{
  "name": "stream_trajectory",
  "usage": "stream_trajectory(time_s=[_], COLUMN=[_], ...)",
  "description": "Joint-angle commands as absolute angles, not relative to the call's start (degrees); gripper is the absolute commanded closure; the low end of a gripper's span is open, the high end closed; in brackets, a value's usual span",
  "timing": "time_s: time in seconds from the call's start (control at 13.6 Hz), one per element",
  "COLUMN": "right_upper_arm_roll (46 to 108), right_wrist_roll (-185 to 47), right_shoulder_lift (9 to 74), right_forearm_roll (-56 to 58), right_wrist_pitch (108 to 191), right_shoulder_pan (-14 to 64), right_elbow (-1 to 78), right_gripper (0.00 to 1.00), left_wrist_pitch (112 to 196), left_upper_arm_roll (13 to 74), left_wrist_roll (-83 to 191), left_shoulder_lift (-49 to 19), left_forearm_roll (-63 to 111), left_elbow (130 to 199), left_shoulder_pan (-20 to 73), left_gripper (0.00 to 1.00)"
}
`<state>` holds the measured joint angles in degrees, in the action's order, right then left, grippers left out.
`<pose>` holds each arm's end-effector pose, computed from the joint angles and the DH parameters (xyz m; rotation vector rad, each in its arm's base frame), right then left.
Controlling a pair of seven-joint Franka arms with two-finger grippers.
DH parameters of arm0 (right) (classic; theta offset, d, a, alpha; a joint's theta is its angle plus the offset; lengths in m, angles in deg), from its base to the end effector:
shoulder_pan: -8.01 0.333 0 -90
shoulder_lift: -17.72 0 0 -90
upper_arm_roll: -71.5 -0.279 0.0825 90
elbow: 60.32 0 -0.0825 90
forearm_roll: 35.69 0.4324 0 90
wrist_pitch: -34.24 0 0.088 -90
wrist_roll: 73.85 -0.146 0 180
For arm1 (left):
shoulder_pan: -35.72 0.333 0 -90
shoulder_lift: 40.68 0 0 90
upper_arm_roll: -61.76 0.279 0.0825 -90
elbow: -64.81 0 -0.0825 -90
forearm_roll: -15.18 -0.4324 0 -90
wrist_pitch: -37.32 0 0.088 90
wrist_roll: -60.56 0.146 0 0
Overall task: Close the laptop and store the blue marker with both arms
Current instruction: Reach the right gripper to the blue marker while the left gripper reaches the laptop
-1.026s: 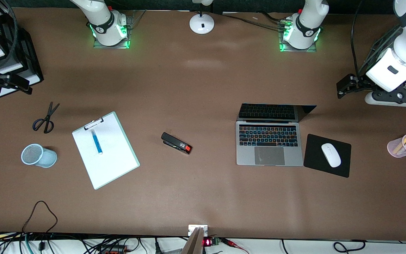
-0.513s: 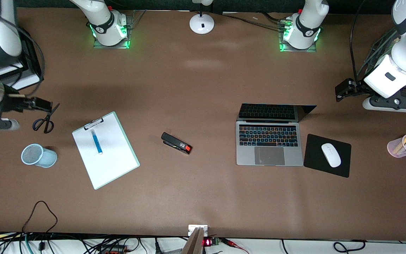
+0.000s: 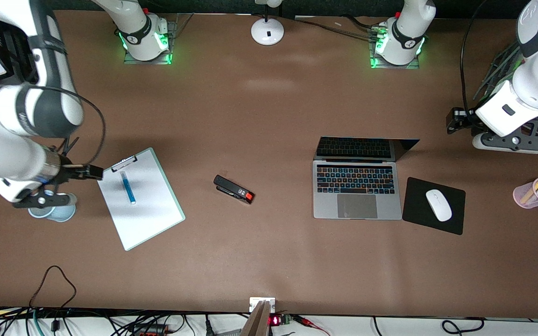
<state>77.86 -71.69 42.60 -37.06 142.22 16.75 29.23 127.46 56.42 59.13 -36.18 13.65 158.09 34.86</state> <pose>0.6905 0.0313 0.2945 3.0638 0.1465 -0.1688 0.6085 -0.0610 0.4717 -3.1039 0.1325 0.2044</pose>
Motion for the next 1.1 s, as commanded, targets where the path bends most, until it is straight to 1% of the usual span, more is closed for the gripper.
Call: stream_trajectory(time_s=[0.0,0.15,0.29,0.44,0.59,0.66,0.81,0.95,1.03], right_upper_arm_roll=[77.9,77.9,77.9,77.9,77.5,77.3,77.1,77.1,77.1], right_wrist_roll=[-69.7,-65.9,-65.2,-65.1,-65.2,-65.2,-65.8,-65.1,-64.6], right_shoulder_lift=[45.2,47.5,49.3,50.9,52.3,52.6,54.1,54.7,54.8], right_forearm_roll=[-36.7,-36.7,-36.7,-36.7,-36.7,-36.7,-36.6,-36.4,-36.5], right_wrist_pitch=[145.1,148.7,150.5,152.4,153.6,153.7,153.7,155.1,156.1], right_shoulder_pan=[17.3,17.1,17.2,17.6,17.6,17.6,17.9,18.0,18.2], right_elbow=[29.0,29.3,29.5,29.5,29.5,29.5,29.6,31.0,31.8], right_gripper=[0.00,0.00,0.00,0.00,0.00,0.00,0.00,0.00,0.00], left_wrist_pitch=[125.5,125.3,122.7,122.5,122.9,124.6,129.8,137.4,140.0], left_upper_arm_roll=[56.6,56.6,56.1,53.0,52.4,52.0,48.6,44.7,44.1], left_wrist_roll=[60.8,60.7,60.1,59.5,55.2,54.2,51.2,48.2,47.6], left_shoulder_lift=[-35.3,-35.3,-35.5,-35.8,-35.7,-35.8,-36.9,-39.1,-40.1], left_forearm_roll=[13.3,13.3,13.5,14.8,19.9,21.2,21.3,21.2,21.2], left_elbow=[156.0,156.1,156.7,158.4,159.8,161.2,165.8,172.8,175.8], left_shoulder_pan=[34.8,34.7,34.4,34.6,34.5,34.4,34.5,34.6,34.7], left_gripper=[0.97,0.97,0.97,0.97,0.97,0.97,0.97,0.97,0.98])
